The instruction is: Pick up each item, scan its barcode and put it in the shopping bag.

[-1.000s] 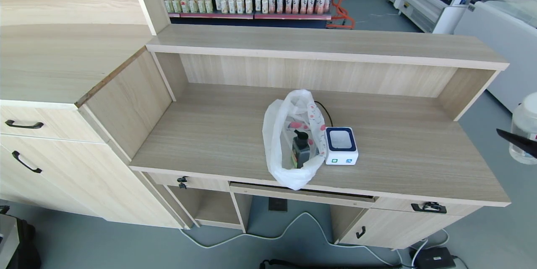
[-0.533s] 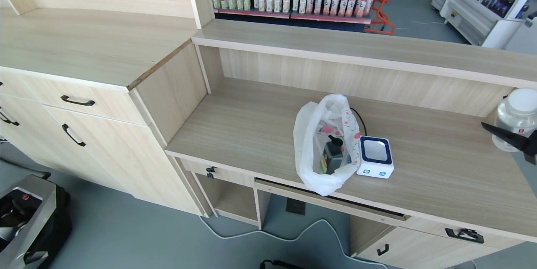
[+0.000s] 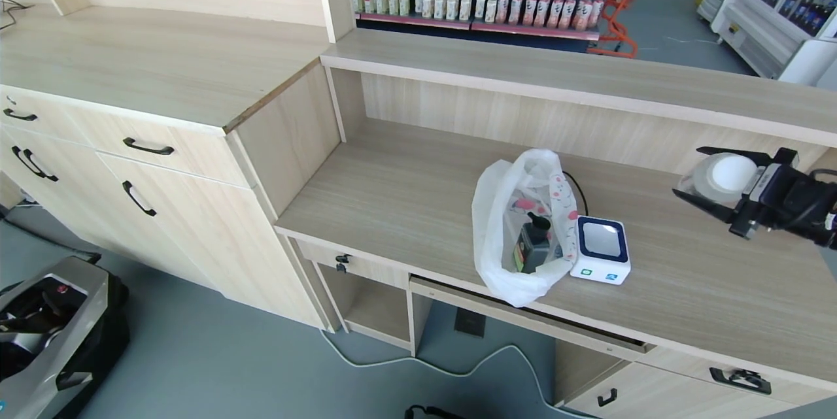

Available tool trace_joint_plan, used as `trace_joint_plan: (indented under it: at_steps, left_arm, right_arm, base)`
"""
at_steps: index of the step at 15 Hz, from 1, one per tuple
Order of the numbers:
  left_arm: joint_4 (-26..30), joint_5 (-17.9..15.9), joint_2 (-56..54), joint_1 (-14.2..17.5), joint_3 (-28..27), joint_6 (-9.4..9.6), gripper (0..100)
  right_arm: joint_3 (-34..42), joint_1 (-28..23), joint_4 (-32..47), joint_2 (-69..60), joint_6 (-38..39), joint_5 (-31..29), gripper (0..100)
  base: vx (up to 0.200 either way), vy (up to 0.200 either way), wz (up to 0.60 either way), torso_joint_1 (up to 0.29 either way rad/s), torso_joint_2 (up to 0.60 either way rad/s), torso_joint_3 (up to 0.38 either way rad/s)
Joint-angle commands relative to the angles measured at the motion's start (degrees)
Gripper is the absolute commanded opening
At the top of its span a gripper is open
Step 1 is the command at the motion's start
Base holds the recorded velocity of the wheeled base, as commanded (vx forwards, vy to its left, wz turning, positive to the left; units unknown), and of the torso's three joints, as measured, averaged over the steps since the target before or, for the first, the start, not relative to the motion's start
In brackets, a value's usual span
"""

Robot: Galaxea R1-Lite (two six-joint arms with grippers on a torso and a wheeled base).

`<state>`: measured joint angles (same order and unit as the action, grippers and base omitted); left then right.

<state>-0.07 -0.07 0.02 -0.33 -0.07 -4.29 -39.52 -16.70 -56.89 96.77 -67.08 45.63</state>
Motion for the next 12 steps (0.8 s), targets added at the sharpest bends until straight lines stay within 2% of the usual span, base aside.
trace_joint_plan:
  at_steps: [1,7,12]
  left_arm:
    - [-0.01,-0.01,-0.02,-0.02,0.07,-0.02,100]
    - [-0.01,-0.01,-0.02,-0.02,-0.01,-0.02,100]
    - [-0.01,-0.01,-0.02,-0.02,-0.01,-0.02,100]
  right_arm:
    - [1.20,0.71,-0.24,2.37,-0.85,0.16,0]
    - [0.67,3.08,-0.50,5.10,-0.77,0.69,0]
    - [0.59,5.63,-6.21,11.60,-3.32,1.13,0]
  base:
    - [0.000,0.000,0.00,0.000,0.00,0.000]
    - [0.000,0.000,0.00,0.000,0.00,0.000]
    - [0.000,0.000,0.00,0.000,0.00,0.000]
